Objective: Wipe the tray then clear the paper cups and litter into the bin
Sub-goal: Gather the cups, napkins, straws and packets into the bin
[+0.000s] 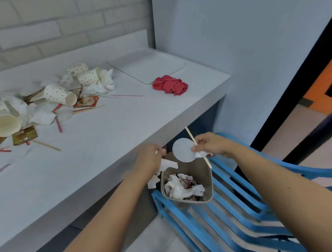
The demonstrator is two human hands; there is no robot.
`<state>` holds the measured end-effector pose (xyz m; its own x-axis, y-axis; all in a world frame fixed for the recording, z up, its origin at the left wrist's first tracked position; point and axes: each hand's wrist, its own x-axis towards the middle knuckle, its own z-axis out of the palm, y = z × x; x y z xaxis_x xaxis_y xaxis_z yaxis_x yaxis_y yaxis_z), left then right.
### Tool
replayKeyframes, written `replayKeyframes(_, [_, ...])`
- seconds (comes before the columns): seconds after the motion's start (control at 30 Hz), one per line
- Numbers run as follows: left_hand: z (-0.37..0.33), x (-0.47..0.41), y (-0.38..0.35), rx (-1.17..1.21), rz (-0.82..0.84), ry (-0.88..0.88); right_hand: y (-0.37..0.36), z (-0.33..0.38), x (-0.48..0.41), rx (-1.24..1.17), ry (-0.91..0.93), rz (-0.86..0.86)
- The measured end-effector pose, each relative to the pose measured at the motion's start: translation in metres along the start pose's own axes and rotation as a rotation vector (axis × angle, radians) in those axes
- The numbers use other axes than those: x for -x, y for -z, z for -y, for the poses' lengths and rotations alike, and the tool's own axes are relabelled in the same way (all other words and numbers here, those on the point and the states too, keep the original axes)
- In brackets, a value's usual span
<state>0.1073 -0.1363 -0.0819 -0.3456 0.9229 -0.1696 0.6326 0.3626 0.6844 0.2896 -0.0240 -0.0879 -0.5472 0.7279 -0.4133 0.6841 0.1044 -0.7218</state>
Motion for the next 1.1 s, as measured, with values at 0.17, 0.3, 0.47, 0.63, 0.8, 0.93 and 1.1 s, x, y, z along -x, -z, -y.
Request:
replayKeyframes(0.17, [0.009, -0.012, -0.041, 0.061, 0.105, 0.027, -0.021, -0.046, -0.022, 0.211, -0.161, -0.087])
replayKeyframes(0.3, [0.021, -0.026, -0.058, 0.165, 0.251, 0.142, -0.047, -0.065, -0.041, 0.242, -0.239, -0.144])
replayKeyframes(0.47, [0.044, -0.042, -0.073, 0.128, 0.346, 0.245, -0.072, -0.080, -0.060, 0.224, -0.282, -0.161])
replayKeyframes(0.63, [0.058, -0.048, -0.089, 0.032, 0.281, 0.186, -0.076, -0.087, -0.065, 0.162, -0.288, -0.251])
replayKeyframes(0.8, [0.060, -0.047, -0.107, -0.034, 0.224, 0.071, -0.073, -0.087, -0.066, 0.203, -0.304, -0.232])
replayKeyframes(0.93, [0.067, -0.042, -0.125, -0.071, 0.243, -0.063, -0.068, -0.086, -0.065, 0.205, -0.282, -0.221])
replayKeyframes(1.1, [0.080, -0.039, -0.137, -0.320, 0.341, -0.066, -0.063, -0.082, -0.062, 0.190, -0.237, -0.203])
